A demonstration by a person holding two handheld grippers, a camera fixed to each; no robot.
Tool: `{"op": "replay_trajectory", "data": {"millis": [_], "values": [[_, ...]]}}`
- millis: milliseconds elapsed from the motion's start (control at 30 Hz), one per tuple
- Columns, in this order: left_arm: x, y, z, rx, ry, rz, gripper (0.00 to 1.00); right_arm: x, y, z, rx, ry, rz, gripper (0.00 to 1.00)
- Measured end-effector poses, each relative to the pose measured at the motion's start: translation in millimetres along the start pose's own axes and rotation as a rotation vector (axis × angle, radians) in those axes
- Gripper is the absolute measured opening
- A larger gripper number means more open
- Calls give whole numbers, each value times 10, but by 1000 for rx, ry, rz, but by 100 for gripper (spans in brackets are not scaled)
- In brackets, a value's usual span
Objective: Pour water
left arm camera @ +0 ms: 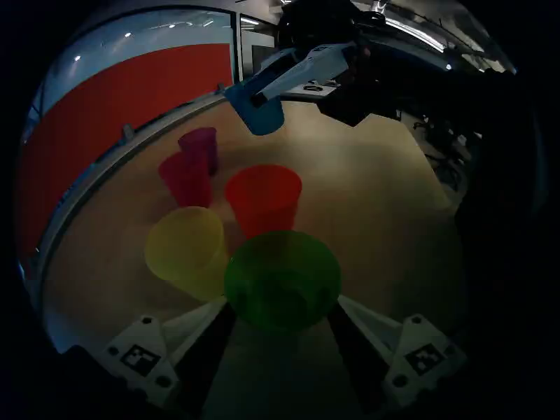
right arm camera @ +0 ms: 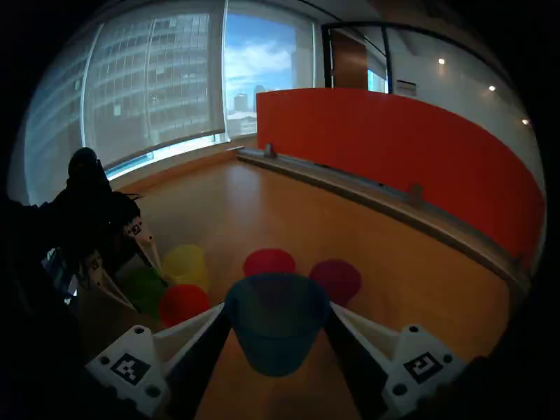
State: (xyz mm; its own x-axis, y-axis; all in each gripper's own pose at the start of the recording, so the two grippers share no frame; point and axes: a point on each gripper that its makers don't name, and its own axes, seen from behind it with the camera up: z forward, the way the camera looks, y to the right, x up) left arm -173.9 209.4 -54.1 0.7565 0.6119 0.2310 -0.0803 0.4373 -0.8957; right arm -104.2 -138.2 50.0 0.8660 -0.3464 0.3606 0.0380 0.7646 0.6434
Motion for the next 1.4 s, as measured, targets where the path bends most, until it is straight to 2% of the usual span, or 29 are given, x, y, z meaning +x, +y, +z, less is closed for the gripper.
{"op": "replay_trajectory", "data": {"millis": [200,633,1000,1400], "values": [[-42,35,-25,-15,-14,-31,86,-68,-39,46,6,-12,-3,90],[-164,21,-157,12,-38,-27,86,-381,-118,242,23,-57,15,90],[-214,47,-328,33,-37,-43,86,-668,-138,405,20,-108,9,90],[-205,79,-443,46,-20,-63,86,-787,-151,464,4,-110,-17,90]]}}
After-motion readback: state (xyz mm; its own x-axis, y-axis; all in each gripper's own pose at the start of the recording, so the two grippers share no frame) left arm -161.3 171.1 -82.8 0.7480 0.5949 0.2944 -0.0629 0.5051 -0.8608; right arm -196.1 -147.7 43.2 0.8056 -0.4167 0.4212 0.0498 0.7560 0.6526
